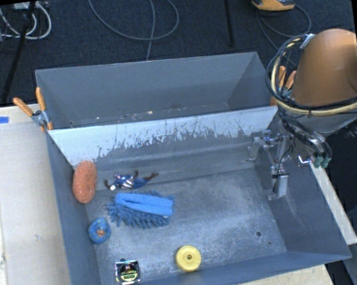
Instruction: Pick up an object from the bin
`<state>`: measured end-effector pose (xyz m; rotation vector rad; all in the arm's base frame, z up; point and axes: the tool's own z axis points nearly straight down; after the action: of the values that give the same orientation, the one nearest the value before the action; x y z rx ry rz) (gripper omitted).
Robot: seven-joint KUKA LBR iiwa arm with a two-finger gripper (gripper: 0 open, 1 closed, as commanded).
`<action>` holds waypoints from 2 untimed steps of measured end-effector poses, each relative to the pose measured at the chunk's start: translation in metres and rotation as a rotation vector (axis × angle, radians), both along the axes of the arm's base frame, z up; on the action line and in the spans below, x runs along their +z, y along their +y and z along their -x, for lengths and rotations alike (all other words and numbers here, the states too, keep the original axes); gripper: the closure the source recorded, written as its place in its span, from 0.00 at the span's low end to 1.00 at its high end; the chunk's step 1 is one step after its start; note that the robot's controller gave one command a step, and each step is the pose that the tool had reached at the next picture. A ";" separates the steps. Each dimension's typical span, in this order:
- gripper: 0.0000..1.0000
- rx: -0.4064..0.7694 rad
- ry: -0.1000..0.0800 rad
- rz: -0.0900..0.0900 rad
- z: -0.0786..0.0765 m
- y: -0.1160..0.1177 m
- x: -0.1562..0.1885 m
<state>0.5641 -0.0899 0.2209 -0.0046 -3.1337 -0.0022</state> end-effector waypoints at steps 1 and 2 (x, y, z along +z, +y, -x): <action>0.00 0.002 -0.007 0.001 -0.001 0.000 0.005; 0.00 0.047 -0.016 0.003 -0.008 0.012 -0.031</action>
Offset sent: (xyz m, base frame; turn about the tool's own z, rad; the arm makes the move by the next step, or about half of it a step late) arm 0.0135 0.0375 -0.1005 -0.1326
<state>0.5717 -0.0775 0.1900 0.0687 -3.1493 0.0027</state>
